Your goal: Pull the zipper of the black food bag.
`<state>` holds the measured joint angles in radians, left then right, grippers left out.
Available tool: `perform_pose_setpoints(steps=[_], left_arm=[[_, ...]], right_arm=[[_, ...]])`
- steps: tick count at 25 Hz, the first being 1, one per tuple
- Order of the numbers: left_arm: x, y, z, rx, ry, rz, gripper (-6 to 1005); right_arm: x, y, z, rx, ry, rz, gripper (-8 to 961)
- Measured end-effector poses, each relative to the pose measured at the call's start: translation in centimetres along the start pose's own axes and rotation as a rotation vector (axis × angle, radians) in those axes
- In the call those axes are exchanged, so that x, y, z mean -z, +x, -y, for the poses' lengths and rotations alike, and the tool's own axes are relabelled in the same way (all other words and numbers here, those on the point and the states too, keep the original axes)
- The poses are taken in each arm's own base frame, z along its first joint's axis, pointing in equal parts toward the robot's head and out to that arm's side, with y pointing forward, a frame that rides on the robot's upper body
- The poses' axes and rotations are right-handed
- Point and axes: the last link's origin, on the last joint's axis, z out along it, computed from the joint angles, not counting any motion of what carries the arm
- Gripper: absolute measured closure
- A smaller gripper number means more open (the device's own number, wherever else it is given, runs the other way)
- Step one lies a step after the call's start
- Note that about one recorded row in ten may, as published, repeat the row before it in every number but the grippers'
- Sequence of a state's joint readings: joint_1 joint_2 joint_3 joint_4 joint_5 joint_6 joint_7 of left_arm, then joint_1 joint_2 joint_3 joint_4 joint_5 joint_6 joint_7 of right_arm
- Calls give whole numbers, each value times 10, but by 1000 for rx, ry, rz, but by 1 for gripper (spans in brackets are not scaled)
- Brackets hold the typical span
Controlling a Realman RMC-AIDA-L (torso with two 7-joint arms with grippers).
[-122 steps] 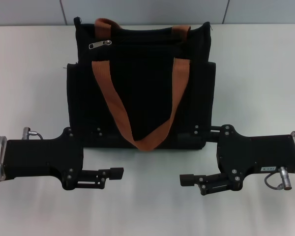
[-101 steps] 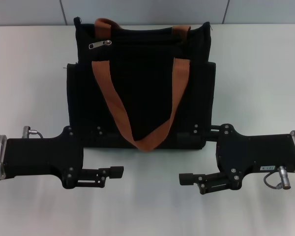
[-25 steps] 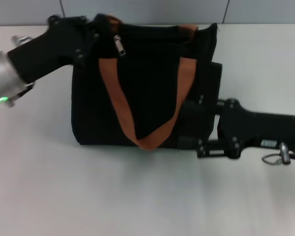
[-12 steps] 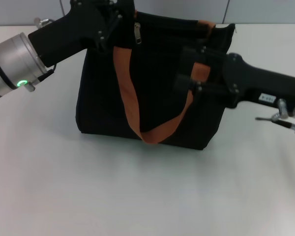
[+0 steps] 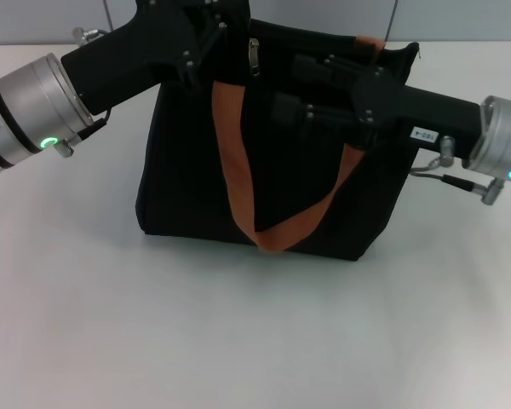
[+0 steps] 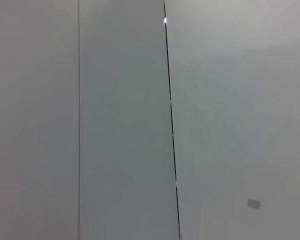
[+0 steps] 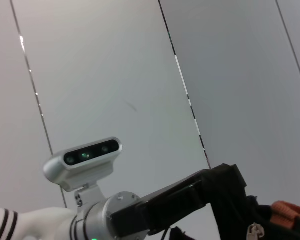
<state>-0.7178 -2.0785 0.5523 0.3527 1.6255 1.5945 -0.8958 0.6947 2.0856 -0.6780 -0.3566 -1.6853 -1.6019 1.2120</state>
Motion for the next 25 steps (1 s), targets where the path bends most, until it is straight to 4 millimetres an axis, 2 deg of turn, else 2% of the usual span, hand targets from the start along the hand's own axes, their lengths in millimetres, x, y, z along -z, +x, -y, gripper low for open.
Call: perform_pose_setpoints(steps=[7,12,16,25], left_arm=[[-1,1,0,0,-3,-3,984],[-2,1,0,4,-4,-10,984],[-3,3,-1,4,-9,-25,983],[-3,3,-1,1,-6,-27,983]], right_arm=[[-10,0,4,-5,13,-10,135],[-12,-1,4,-8,15,3,280],[-9,0,4,-17,26,10,528],[-10,1,4,-17,24,9,555]])
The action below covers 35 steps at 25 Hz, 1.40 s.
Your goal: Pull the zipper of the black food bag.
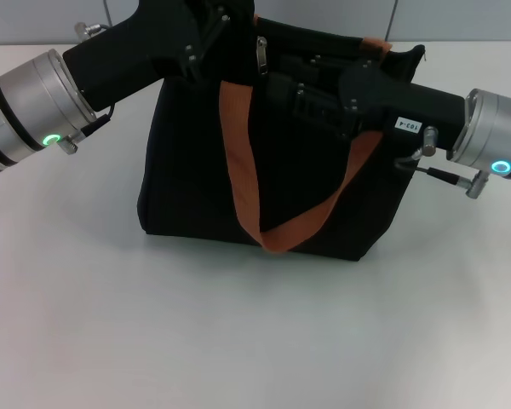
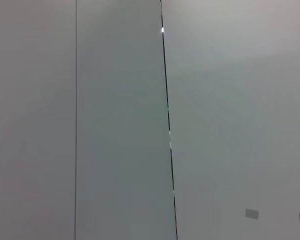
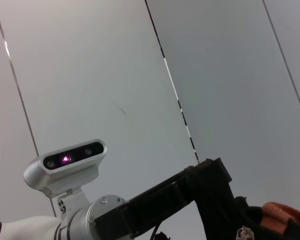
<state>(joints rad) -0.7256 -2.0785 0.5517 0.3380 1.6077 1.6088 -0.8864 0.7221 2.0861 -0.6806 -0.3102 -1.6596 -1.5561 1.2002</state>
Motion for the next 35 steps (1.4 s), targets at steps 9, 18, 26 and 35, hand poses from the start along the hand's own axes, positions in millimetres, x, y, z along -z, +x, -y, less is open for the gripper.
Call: perform_pose_setpoints(steps=[9,18,26,35], left_arm=[[-2,-1,-2,8,-6,-3,983],[-8,-2,-5,19,-29,0,983],[-13,-2,-6,21,-43,-1,983],[-13,-1,-6,23,-42,-10,983]], right_arm=[[-11,1,1,0,5,-5,559],[-17,0,2,-5,-1,-12,561],[-23,0,3,-17,7,-16,562],[-23,2,5,-24,26,-12,686]])
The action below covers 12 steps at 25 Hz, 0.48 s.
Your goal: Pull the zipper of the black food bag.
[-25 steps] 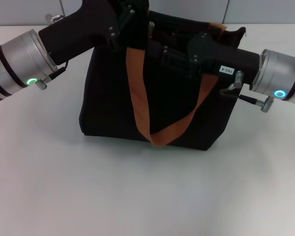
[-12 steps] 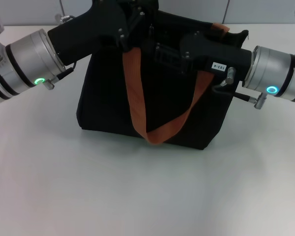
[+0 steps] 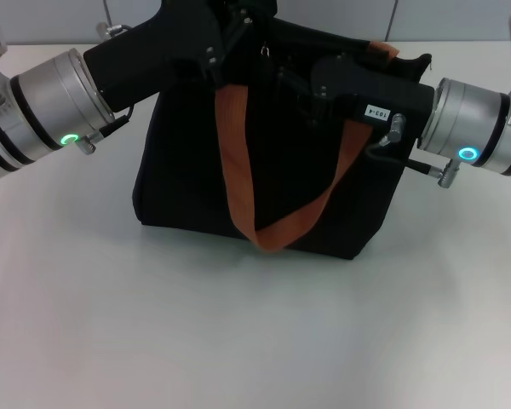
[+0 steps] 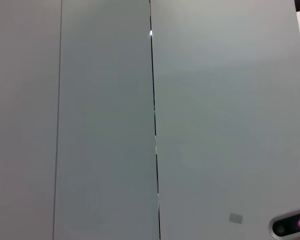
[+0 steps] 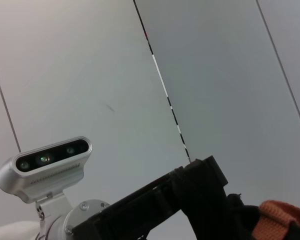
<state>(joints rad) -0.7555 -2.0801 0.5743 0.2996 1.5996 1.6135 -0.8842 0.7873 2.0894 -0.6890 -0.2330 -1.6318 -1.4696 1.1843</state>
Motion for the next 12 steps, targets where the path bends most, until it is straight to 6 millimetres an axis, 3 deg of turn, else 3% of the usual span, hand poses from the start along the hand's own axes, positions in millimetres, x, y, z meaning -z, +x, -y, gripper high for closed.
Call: perform_pose_setpoints(steps=[10,12], left_arm=[[0,-1,-1,12,6,-9,983],[0,0,0,12,8,-10,983]], right_arm=[[11,4,0,-18,13,5,955],[13,4,0,-24,14,10,955]])
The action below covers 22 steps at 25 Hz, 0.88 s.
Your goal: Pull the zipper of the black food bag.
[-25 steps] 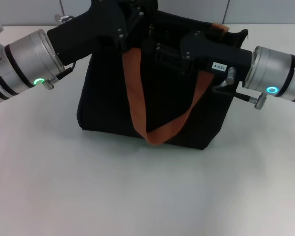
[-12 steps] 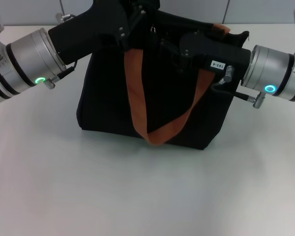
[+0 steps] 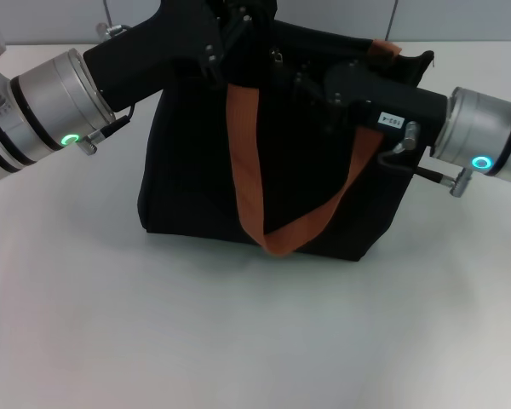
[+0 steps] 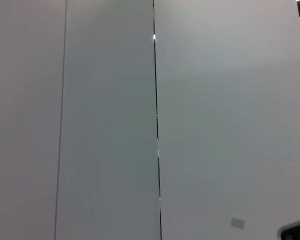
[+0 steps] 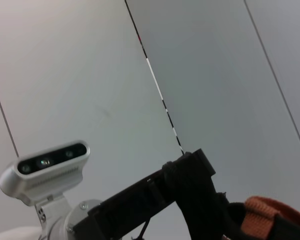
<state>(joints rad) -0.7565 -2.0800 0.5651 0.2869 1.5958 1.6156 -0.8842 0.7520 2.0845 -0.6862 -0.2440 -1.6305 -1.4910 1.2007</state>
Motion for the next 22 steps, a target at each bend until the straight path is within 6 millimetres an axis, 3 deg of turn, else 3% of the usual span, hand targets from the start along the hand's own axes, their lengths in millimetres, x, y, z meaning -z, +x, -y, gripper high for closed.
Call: perform_pose_setpoints(steps=[8,22], left_arm=[[3,-1,0,2,12,-5,984],[4,-1,0,5,14,-4,983]], right_arm=[[17,-8,1,-43,4,38,955],[20,-16,4,-95,9,42,954]])
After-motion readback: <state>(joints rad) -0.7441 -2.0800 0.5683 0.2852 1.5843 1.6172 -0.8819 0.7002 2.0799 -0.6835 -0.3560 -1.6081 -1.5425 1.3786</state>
